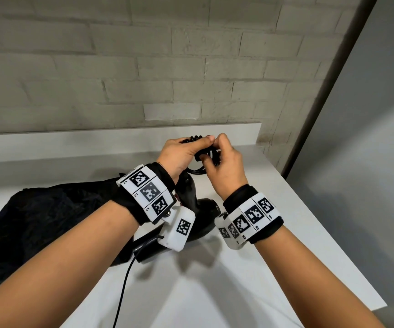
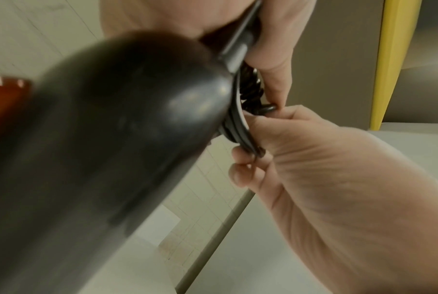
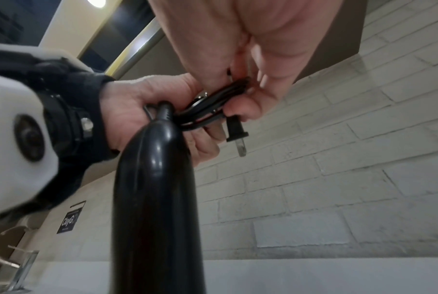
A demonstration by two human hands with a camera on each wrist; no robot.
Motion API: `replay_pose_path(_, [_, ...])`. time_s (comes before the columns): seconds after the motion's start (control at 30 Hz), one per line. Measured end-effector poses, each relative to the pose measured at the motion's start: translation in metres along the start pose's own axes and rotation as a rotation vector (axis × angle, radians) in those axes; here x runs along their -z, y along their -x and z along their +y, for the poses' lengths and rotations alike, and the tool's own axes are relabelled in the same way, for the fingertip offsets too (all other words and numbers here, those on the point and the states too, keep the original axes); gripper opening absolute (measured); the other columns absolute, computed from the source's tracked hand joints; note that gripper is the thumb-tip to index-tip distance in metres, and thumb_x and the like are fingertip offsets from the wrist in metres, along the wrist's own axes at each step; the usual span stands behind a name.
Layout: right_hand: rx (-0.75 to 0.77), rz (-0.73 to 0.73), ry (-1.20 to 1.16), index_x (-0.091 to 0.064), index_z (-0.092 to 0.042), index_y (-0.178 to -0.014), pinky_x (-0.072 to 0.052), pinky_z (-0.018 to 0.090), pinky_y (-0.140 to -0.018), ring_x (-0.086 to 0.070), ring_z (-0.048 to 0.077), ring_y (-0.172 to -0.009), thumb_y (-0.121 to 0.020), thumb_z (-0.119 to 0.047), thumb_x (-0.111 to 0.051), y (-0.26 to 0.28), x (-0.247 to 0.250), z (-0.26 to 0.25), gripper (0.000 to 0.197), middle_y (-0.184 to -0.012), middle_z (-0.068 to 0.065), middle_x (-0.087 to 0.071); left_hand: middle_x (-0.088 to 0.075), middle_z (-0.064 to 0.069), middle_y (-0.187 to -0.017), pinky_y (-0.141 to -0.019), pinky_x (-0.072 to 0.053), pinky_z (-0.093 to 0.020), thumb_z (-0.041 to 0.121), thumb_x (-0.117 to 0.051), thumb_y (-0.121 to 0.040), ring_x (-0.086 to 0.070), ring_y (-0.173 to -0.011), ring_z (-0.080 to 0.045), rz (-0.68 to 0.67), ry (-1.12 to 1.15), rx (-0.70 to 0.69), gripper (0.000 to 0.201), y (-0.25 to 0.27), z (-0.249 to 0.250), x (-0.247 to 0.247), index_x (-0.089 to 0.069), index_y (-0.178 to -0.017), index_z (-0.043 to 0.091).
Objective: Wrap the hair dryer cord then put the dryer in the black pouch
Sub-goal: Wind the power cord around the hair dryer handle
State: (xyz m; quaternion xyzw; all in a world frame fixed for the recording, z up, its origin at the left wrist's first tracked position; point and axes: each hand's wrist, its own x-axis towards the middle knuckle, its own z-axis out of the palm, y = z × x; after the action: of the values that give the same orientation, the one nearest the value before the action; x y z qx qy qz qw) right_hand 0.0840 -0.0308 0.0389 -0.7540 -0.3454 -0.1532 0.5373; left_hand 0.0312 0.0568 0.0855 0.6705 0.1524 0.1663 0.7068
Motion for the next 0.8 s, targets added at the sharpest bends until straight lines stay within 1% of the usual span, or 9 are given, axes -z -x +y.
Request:
replay_pose_path(0.13, [-0.028, 0.017, -0.03, -0.041, -0.017, -0.081, -0.034, 0.012, -0.052, -0.041, 0.0, -0.051, -0.078, -0.003, -0.059, 0.001, 0.003, 0.002, 0.023, -0.068, 0.0, -0.055, -0.046, 0.015, -0.03, -0.037, -0.032, -0.006, 0.019, -0.072, -0.076, -0.044, -0.03, 0.003, 0.01, -0.011, 0.008, 0.016, -0.002, -0.002, 0.0, -0.061, -0.065, 0.016])
replay_pose_path(0.23, [-0.07, 0.003, -0.074, -0.041, -0.019, -0.087, -0.039, 0.013, -0.05, -0.05, 0.005, -0.054, -0.08, -0.011, -0.061, 0.004, 0.005, -0.001, 0.022, -0.069, -0.013, -0.052, -0.052, 0.015, -0.034, -0.037, -0.034, -0.007, 0.013, -0.072, -0.075, -0.047, -0.032, 0.003, 0.038, -0.022, -0.007, 0.018, -0.004, -0.004, 0.001, -0.06, -0.061, 0.016])
replay_pose_path(0.37, [-0.106, -0.026, -0.129, -0.044, -0.017, -0.102, -0.047, 0.021, -0.066, -0.061, 0.016, -0.084, -0.085, -0.011, -0.056, 0.004, 0.006, 0.0, 0.022, -0.09, -0.001, -0.061, -0.056, 0.013, -0.037, -0.037, -0.035, -0.007, 0.005, -0.069, -0.076, -0.05, -0.034, 0.004, 0.004, -0.021, -0.004, 0.014, -0.005, -0.003, 0.002, -0.061, -0.066, 0.013])
replay_pose_path(0.47, [-0.161, -0.117, -0.249, -0.044, -0.012, -0.113, -0.051, 0.035, -0.076, -0.06, 0.022, -0.081, -0.086, -0.007, -0.05, 0.004, 0.003, 0.004, 0.028, -0.088, 0.006, -0.063, -0.057, 0.012, -0.038, -0.037, -0.036, -0.007, 0.003, -0.067, -0.077, -0.051, -0.035, 0.004, -0.047, -0.02, 0.011, 0.014, -0.003, -0.003, 0.003, -0.061, -0.068, 0.013])
replay_pose_path(0.53, [-0.153, -0.142, -0.282, -0.045, -0.015, -0.105, -0.05, 0.041, -0.081, -0.058, 0.02, -0.082, -0.082, -0.014, -0.048, 0.005, 0.001, 0.007, 0.024, -0.084, -0.001, -0.06, -0.058, 0.012, -0.04, -0.037, -0.036, -0.007, 0.003, -0.068, -0.077, -0.052, -0.036, 0.003, -0.065, -0.01, 0.015, 0.014, -0.004, -0.003, 0.004, -0.062, -0.068, 0.013])
replay_pose_path(0.6, [-0.133, -0.168, -0.256, -0.044, -0.015, -0.096, -0.05, 0.045, -0.077, -0.057, 0.023, -0.078, -0.081, -0.022, -0.044, 0.006, 0.0, 0.01, 0.016, -0.078, -0.002, -0.056, -0.055, 0.014, -0.039, -0.039, -0.036, -0.009, 0.008, -0.069, -0.077, -0.049, -0.035, 0.002, -0.06, -0.014, 0.02, 0.013, -0.005, -0.005, 0.005, -0.062, -0.068, 0.015])
replay_pose_path(0.67, [-0.113, -0.193, -0.214, -0.043, -0.014, -0.092, -0.047, 0.039, -0.068, -0.052, 0.016, -0.068, -0.083, -0.027, -0.042, 0.007, 0.001, 0.012, 0.016, -0.071, -0.004, -0.05, -0.051, 0.016, -0.043, -0.046, -0.035, -0.015, 0.017, -0.071, -0.076, -0.044, -0.041, -0.001, -0.039, -0.02, 0.022, 0.011, -0.006, -0.006, 0.005, -0.064, -0.068, 0.019])
replay_pose_path(0.73, [-0.091, -0.2, -0.189, -0.043, -0.014, -0.087, -0.04, 0.018, -0.061, -0.046, 0.0, -0.059, -0.084, -0.031, -0.04, 0.008, 0.004, 0.016, 0.017, -0.066, -0.011, -0.044, -0.047, 0.01, -0.054, -0.051, -0.031, -0.02, 0.025, -0.071, -0.077, -0.038, -0.051, -0.007, -0.015, -0.024, 0.015, 0.014, -0.006, -0.007, 0.005, -0.063, -0.066, 0.022])
replay_pose_path(0.8, [-0.076, -0.219, -0.152, -0.044, -0.018, -0.084, -0.036, 0.011, -0.057, -0.045, -0.004, -0.056, -0.085, -0.034, -0.039, 0.009, 0.008, 0.019, 0.016, -0.064, -0.013, -0.042, -0.043, 0.005, -0.061, -0.052, -0.03, -0.02, 0.029, -0.069, -0.079, -0.035, -0.052, -0.009, -0.004, -0.03, 0.0, 0.017, -0.006, -0.008, 0.005, -0.062, -0.065, 0.021])
